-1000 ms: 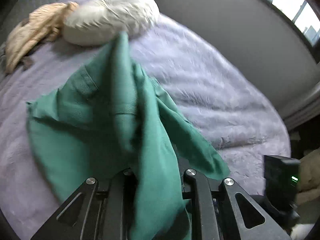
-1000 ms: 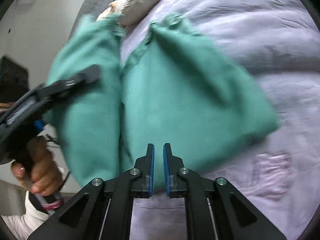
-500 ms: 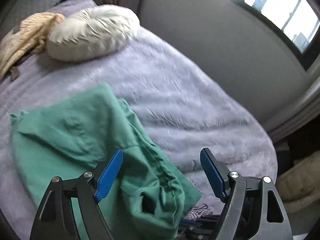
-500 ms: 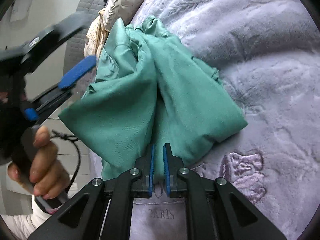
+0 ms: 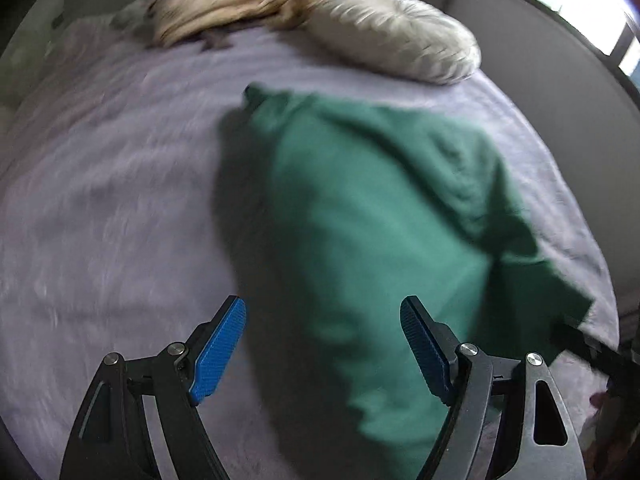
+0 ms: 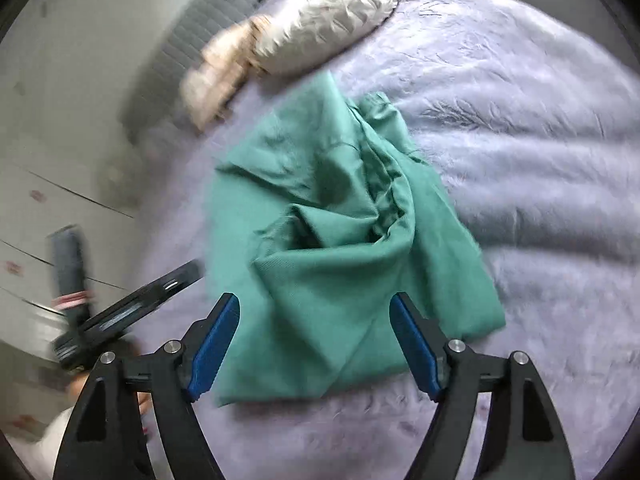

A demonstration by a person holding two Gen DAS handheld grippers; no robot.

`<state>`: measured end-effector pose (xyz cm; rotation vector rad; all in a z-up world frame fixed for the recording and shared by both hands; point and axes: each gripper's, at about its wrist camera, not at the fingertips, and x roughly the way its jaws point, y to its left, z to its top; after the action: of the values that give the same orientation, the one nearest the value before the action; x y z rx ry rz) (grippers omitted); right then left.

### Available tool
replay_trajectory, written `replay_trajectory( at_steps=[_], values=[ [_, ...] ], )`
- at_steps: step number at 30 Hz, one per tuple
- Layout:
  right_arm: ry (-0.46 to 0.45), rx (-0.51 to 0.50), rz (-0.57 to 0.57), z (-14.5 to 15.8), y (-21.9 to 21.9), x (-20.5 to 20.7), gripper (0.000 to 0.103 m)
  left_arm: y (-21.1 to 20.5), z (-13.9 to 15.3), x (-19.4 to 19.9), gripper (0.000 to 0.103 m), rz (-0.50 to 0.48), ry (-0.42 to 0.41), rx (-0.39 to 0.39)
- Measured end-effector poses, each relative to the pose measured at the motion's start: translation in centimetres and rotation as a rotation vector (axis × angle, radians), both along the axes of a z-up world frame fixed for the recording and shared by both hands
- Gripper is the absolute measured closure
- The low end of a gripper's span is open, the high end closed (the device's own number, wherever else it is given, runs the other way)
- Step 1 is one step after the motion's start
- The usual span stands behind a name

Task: Fold large clothes
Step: 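Lower the jacket onto the bedspread and regrasp its end with the right tool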

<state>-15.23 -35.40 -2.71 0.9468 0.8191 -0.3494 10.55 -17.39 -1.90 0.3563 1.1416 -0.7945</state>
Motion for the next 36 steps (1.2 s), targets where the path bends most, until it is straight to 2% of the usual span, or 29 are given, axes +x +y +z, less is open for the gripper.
replay_trajectory(
  at_steps=[1, 2, 3, 5, 7, 10, 12, 14, 16, 19, 20, 23, 25, 27, 28, 29, 33, 36],
  values=[
    [0.002, 0.003, -0.006, -0.3, -0.2, 0.9, 0.056, 0.4, -0.4, -0.1, 0.022, 0.012, 0.002, 0.006],
    [0.008, 0.013, -0.024, -0.6, -0.6, 1.6, 0.1, 0.6, -0.6, -0.2, 0.022, 0.017, 0.003, 0.007],
    [0.013, 0.017, -0.05, -0.7, -1.1, 1.7, 0.099, 0.8, -0.6, -0.4, 0.022, 0.017, 0.002, 0.001],
    [-0.053, -0.013, -0.133, 0.6, -1.9, -0.3, 0.099, 1.2, -0.7, -0.8, 0.022, 0.007, -0.004, -0.011],
    [-0.077, -0.034, -0.207, 1.2, -2.3, -2.7, 0.099, 1.1, -1.4, -1.4, 0.022, -0.016, -0.001, -0.011],
    [-0.002, 0.07, -0.301, -1.8, -3.1, -5.8, 0.099, 0.6, -2.5, -1.9, 0.021, -0.032, 0.007, -0.007],
    [0.046, 0.153, -0.337, -5.0, -3.2, -6.7, 0.1, 0.3, -3.0, -1.8, 0.003, -0.021, -0.001, 0.003],
    [0.065, 0.183, -0.341, -6.5, -2.7, -7.1, 0.1, 0.4, -3.3, -1.9, 0.003, -0.022, -0.005, 0.008],
    [0.059, 0.203, -0.348, -6.6, -2.4, -7.7, 0.1, 0.8, -3.1, -1.9, 0.003, -0.031, -0.007, 0.018],
    [0.069, 0.228, -0.324, -6.0, -2.4, -8.4, 0.099, 1.4, -2.4, -2.1, 0.003, -0.043, -0.038, 0.037],
    [0.071, 0.238, -0.309, -5.4, -2.4, -8.8, 0.093, 1.7, -2.1, -2.2, 0.003, -0.044, -0.048, 0.04],
    [0.067, 0.198, -0.238, -3.1, -2.2, -9.5, 0.092, 2.4, -1.1, -1.8, 0.003, -0.021, -0.066, 0.031],
    [0.035, 0.13, -0.178, -0.7, -2.3, -8.8, 0.092, 2.4, -0.7, -0.7, 0.003, 0.016, -0.071, 0.018],
    [0.019, 0.058, -0.127, 1.5, -2.9, -7.5, 0.067, 2.3, -0.5, 0.7, 0.003, 0.073, -0.079, 0.017],
    [0.007, 0.017, -0.105, 2.6, -3.4, -6.4, 0.04, 2.2, -0.5, 1.3, 0.003, 0.101, -0.076, 0.019],
    [-0.019, -0.024, -0.092, 3.5, -4.1, -5.3, 0.036, 2.0, -0.6, 1.9, 0.003, 0.131, -0.072, 0.018],
    [-0.029, -0.07, -0.029, 3.8, -7.3, 0.4, 0.039, 1.0, -0.8, 4.1, 0.003, 0.203, -0.079, 0.004],
    [0.029, -0.069, 0.011, 1.6, -10.2, 5.5, 0.043, 0.0, -1.5, 4.8, 0.003, 0.221, -0.083, 0.017]
  ],
)
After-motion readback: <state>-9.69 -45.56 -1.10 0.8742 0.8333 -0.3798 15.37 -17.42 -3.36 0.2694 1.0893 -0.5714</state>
